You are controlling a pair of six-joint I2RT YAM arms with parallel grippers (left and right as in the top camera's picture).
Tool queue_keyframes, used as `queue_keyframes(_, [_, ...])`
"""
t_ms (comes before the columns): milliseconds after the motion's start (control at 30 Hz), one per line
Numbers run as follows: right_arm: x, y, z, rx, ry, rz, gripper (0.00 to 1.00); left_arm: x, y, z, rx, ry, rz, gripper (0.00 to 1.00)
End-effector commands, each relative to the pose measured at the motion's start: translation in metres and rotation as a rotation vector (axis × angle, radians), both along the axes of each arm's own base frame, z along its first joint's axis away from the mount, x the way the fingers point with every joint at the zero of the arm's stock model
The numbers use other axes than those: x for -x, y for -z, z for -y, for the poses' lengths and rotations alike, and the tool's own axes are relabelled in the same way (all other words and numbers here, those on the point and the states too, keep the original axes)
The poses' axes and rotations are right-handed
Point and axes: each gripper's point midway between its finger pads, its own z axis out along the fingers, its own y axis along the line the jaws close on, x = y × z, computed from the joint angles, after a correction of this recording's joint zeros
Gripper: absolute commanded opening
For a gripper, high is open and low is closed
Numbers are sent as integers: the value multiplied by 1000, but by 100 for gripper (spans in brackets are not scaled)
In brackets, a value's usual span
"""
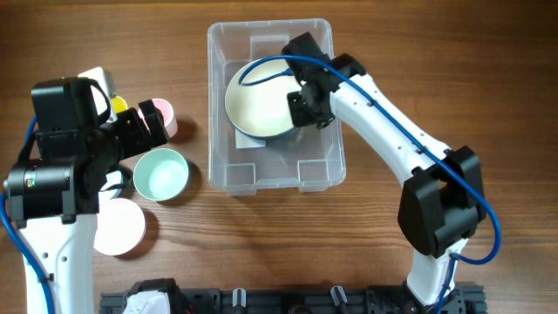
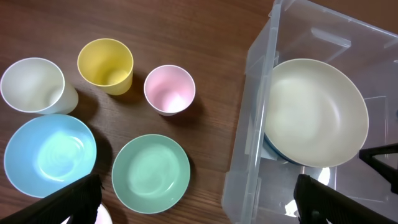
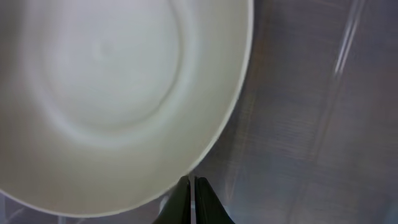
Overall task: Pack container
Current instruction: 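Adjust the cream bowl onto the teal stack, then release and withdraw right gripper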
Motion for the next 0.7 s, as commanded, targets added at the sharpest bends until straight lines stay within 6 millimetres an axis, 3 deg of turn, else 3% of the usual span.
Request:
queue_keyframes(0, [-3, -3, -5, -14, -16, 24, 4, -2, -3, 1, 5, 7, 9, 100])
queue_keyframes(167, [-13, -7, -15, -54, -43, 64, 4, -2, -3, 1, 5, 7, 9, 100])
queue_keyframes(433, [-10, -5, -13, -47, -39, 49, 4, -1, -3, 1, 6, 7, 6, 100])
queue_keyframes(667, [-5, 12, -10, -41, -13, 25, 4, 0, -2, 1, 6, 7, -1, 100])
